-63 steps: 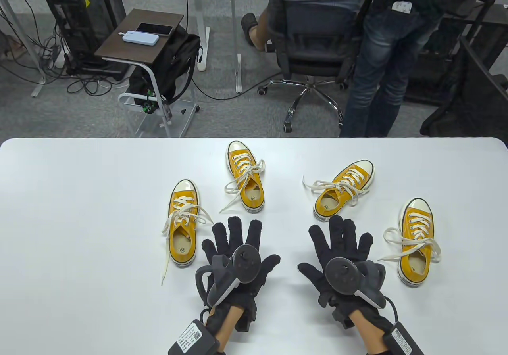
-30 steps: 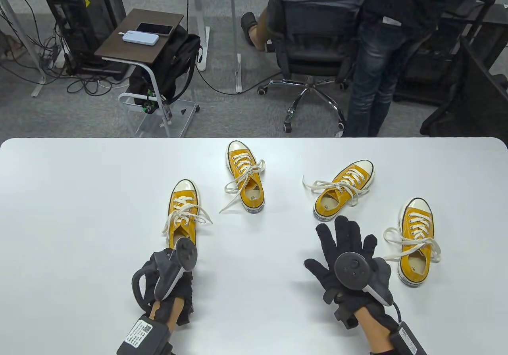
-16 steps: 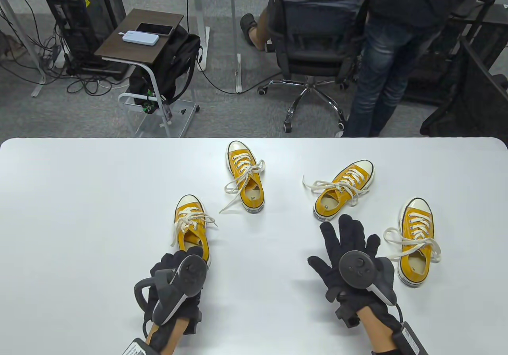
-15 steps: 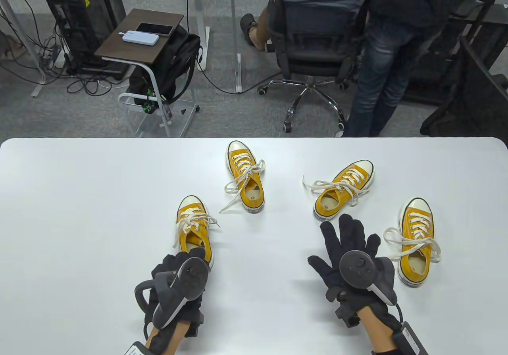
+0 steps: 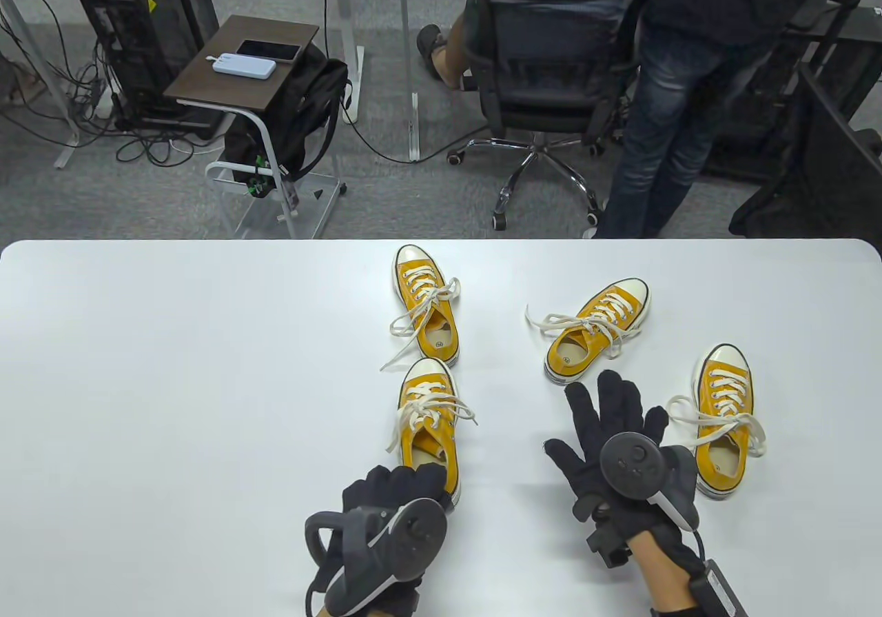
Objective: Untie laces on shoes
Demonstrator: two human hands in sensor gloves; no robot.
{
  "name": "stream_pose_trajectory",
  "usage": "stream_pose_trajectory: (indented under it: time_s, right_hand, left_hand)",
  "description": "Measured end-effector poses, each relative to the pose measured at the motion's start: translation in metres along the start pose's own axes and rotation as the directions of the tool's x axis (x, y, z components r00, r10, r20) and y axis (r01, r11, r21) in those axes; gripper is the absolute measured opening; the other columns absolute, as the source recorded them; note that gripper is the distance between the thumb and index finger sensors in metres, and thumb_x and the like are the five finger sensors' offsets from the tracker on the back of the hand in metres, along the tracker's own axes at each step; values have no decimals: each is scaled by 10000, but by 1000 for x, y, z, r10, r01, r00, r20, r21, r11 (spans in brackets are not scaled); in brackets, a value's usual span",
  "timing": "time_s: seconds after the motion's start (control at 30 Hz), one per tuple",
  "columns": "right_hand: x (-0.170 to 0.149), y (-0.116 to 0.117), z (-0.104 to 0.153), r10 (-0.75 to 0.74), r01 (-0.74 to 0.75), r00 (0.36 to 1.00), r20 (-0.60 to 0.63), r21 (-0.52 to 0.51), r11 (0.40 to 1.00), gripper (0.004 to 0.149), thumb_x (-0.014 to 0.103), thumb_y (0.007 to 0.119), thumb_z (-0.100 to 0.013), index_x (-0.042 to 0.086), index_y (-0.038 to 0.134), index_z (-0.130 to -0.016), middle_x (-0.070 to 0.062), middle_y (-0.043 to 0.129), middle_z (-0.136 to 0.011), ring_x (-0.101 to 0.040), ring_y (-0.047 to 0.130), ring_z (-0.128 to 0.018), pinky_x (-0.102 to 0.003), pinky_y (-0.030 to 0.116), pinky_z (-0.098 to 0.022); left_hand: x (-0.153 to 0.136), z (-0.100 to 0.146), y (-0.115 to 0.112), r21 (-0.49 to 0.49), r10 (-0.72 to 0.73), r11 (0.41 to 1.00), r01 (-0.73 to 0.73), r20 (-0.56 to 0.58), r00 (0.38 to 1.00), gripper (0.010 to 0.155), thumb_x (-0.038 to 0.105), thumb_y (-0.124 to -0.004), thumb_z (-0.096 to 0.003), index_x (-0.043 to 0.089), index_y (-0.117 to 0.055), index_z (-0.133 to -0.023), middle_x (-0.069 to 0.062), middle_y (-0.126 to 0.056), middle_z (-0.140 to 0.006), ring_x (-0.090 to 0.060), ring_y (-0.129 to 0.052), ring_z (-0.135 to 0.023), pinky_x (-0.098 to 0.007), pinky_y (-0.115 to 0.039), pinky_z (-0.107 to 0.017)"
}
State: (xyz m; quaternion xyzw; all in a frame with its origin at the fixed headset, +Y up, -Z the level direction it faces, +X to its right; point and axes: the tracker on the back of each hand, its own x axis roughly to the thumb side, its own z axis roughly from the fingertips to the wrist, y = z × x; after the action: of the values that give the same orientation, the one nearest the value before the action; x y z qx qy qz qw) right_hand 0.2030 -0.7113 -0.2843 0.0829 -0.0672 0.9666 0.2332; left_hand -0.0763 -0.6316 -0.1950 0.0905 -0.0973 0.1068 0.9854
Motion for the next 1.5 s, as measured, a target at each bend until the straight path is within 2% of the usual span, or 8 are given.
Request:
stream_pose_trajectory:
  time_s: [0.47,0.67,0.73,0.93,1.1,1.23,1.33,1.5]
  right_hand:
    - [-9,-7,-1,-47,47,998,-32,-21,999,790,642,579,-441,248,354,-1088,-243,136,-1148,-546,172,-1058,-827,93,-615]
    - [-10,-7,-1,-52,52,998,-43,-5,999,780,635,572,-444,244,369,-1087,-246,142,-1147,-546,176,-1057,-826,102,-618]
    - [-13,-9,-1,-60,60,997,-56,-7,998,776,633,569,-445,243,372,-1086,-247,142,-1147,-547,178,-1057,-826,104,-618]
    - [-19,-11,-2,-87,86,993,-78,-10,996,770,626,570,-447,239,382,-1086,-247,146,-1147,-547,177,-1056,-825,108,-620]
    - [-19,-9,-3,-80,81,994,-78,3,997,767,623,571,-448,237,386,-1086,-250,147,-1146,-546,180,-1057,-826,108,-620]
    - [-19,-8,-2,-81,82,993,-81,8,997,765,621,572,-448,234,393,-1084,-251,152,-1146,-547,181,-1056,-825,111,-621]
    - [-19,-8,-2,-79,80,993,-84,9,997,765,619,572,-449,233,392,-1084,-252,153,-1145,-547,182,-1055,-825,114,-622]
    - [-19,-6,-3,-80,82,993,-83,19,996,761,616,575,-449,228,409,-1082,-254,165,-1146,-547,203,-1054,-825,124,-624]
  left_hand:
    - [52,-10,-42,-41,14,999,-10,104,995,433,493,-807,-435,319,-938,-811,-20,-1054,-551,-309,-1015,-496,-444,-858,-371]
    - [60,-8,-69,-93,-18,995,31,137,990,428,503,-815,-427,336,-937,-801,-8,-1052,-557,-298,-1020,-501,-433,-864,-371]
    - [61,-4,-76,-57,-9,998,18,158,987,430,506,-825,-420,325,-948,-791,-9,-1059,-539,-298,-1025,-487,-439,-865,-362]
    - [63,6,-99,-166,-45,983,79,197,979,420,532,-851,-405,342,-973,-759,2,-1069,-533,-295,-1034,-501,-452,-862,-371]
    - [64,14,-114,-202,-94,969,144,238,967,431,540,-842,-403,349,-983,-762,5,-1078,-547,-301,-1037,-526,-459,-858,-377]
    - [61,13,-114,-253,-59,961,112,207,977,452,550,-813,-413,348,-970,-785,-5,-1072,-575,-316,-1030,-551,-470,-851,-389]
    - [55,13,-110,-283,10,958,42,179,984,577,608,-753,-416,325,-907,-895,-20,-1069,-631,-336,-1026,-562,-479,-845,-387]
    - [41,8,-87,-234,123,967,-96,108,987,588,621,-710,-430,311,-922,-882,-41,-1072,-647,-355,-1026,-548,-489,-842,-378]
